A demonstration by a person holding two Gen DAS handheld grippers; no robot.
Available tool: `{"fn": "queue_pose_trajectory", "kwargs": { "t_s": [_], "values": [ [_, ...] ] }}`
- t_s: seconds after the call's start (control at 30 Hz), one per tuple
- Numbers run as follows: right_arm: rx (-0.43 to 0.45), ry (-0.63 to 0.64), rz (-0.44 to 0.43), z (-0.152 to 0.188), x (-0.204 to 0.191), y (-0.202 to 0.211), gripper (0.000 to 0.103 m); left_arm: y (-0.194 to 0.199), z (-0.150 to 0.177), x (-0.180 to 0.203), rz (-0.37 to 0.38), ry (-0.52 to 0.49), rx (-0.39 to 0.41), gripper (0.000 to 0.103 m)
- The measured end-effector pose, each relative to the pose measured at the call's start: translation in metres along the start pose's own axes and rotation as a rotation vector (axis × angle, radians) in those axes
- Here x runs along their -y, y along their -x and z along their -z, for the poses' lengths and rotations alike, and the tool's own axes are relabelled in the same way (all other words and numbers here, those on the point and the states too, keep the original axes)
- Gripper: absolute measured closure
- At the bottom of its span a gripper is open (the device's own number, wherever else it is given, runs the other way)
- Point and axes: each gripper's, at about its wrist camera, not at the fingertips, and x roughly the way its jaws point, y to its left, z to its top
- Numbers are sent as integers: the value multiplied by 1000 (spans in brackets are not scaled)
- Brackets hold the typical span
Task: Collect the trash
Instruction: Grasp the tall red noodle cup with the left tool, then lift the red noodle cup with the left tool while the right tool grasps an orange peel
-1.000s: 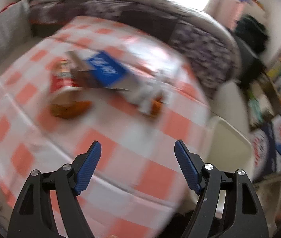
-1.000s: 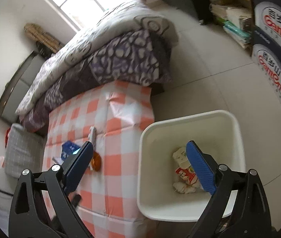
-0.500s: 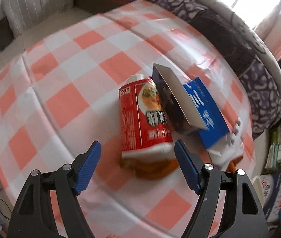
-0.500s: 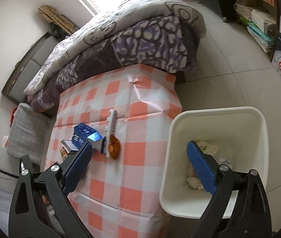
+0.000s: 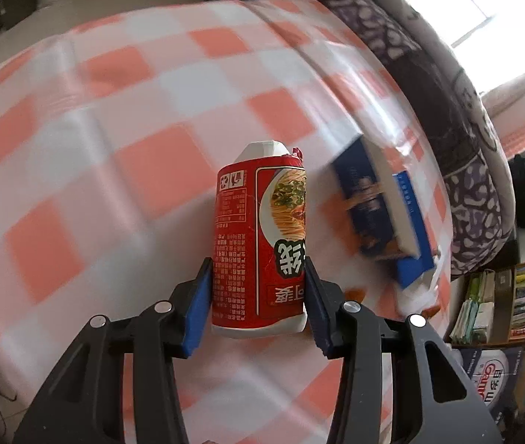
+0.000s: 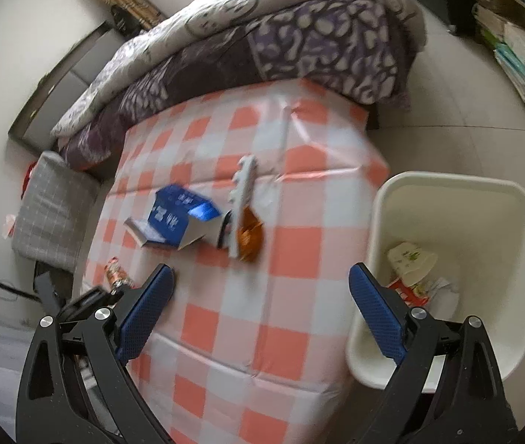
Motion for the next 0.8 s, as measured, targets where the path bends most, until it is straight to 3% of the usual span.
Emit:
{"fn": "queue_pose_trajectory", "kwargs": {
  "t_s": [0.23,0.37,0.47,0.57,0.67,0.8],
  "values": [
    [-66,101,30,30,-46,-33,11,75,25,-60,5,92,47,57],
    [-94,134,79,47,-70,-61,11,144,48,-69,35,50,162,57],
    [-86,72,112,57,-88,-82,11,185,69,-76,43,9,269,57],
    [-85,-61,137,66,-103,-108,11,208,84,-89,3,-11,349,57],
    [-55,-149,181,71,-121,-129,12,216,83,-103,8,-3,350,57],
    [-17,-142,273,70,-143,-154,12,231,78,-121,21,22,367,57]
  ]
}}
